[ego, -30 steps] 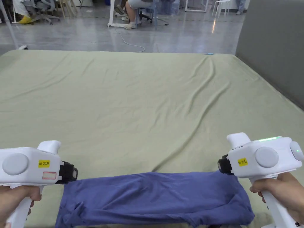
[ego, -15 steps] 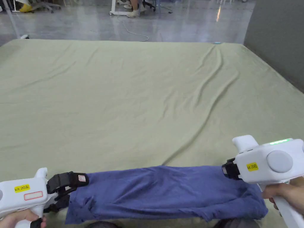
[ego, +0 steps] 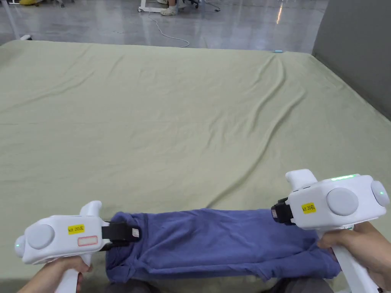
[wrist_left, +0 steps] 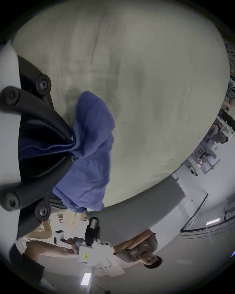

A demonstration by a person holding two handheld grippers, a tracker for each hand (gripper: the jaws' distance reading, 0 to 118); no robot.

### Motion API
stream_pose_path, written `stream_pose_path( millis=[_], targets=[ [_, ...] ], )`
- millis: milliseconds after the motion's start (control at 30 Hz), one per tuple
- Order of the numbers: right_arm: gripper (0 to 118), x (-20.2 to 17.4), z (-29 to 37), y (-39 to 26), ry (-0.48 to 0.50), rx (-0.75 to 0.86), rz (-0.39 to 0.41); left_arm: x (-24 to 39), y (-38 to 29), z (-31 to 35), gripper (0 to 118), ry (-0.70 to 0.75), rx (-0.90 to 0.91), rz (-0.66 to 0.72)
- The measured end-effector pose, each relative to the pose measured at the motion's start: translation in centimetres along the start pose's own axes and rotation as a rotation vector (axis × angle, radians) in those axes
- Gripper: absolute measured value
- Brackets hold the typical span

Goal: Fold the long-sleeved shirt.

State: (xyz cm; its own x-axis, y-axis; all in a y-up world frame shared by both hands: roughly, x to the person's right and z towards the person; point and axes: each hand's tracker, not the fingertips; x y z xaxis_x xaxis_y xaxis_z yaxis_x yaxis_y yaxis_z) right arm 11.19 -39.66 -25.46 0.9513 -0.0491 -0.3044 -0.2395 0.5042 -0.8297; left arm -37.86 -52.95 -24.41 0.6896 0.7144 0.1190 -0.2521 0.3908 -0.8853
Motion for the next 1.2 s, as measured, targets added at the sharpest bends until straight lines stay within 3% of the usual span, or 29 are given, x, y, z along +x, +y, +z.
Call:
stream_pose_path(
  millis=[100, 167, 233, 333, 400, 500, 633, 767, 833, 967, 1067, 1167, 1200],
  targets=[
    [0, 0.4, -0.3, -0.1, 0.011, -0.005, -0.004, 0.2, 1.3, 5.2, 0, 0.101, 0.153, 0.037],
    [0, 0.7, -0.5, 0.0, 0.006, -0.009, -0.007, -0.8, 2.1, 8.5, 0, 0.081, 0.164, 0.098],
    [0, 0.9, -0.6, 0.1, 0.002, -0.003, -0.008, -0.5, 3.3, 11.3, 0, 0.218, 0.239, 0.021],
    [0, 1.2, -0.4, 0.2, 0.023, 0.01, -0.025, -2.4, 4.5, 16.1, 0, 0.289, 0.291, 0.132],
    [0, 1.1, -0.4, 0.2, 0.03, 0.012, -0.028, -3.7, 5.8, 18.5, 0, 0.344, 0.311, 0.085],
    [0, 0.9, -0.6, 0.3, 0.031, 0.014, -0.015, -2.7, 5.8, 19.0, 0, 0.32, 0.278, 0.08],
    [0, 0.7, -0.5, 0.5, 0.044, 0.021, -0.009, 2.4, 6.0, 16.0, 0, 0.126, 0.181, -0.003],
    [0, 0.6, 0.0, 0.8, 0.042, 0.029, 0.002, 10.6, 5.6, 9.5, 0, -0.102, 0.053, -0.016],
    [0, 0.8, 0.3, 0.7, 0.041, 0.033, 0.0, 14.5, 5.4, 5.3, 0, -0.142, -0.031, -0.006],
    [0, 1.7, 0.8, 0.1, 0.035, 0.044, -0.018, 20.7, 4.6, -4.6, 0, -0.094, -0.19, -0.114],
    [0, 2.5, 1.4, -0.7, 0.03, 0.051, -0.039, 20.5, 4.1, -12.3, 0, -0.068, -0.294, -0.067],
    [0, 3.2, 2.1, -1.4, 0.029, 0.057, -0.06, 19.7, 3.4, -16.6, 6, 0.011, -0.304, -0.061],
    [0, 3.4, 2.3, -1.6, 0.025, 0.056, -0.061, 19.3, 3.6, -16.8, 15, 0.027, -0.281, -0.062]
  ],
)
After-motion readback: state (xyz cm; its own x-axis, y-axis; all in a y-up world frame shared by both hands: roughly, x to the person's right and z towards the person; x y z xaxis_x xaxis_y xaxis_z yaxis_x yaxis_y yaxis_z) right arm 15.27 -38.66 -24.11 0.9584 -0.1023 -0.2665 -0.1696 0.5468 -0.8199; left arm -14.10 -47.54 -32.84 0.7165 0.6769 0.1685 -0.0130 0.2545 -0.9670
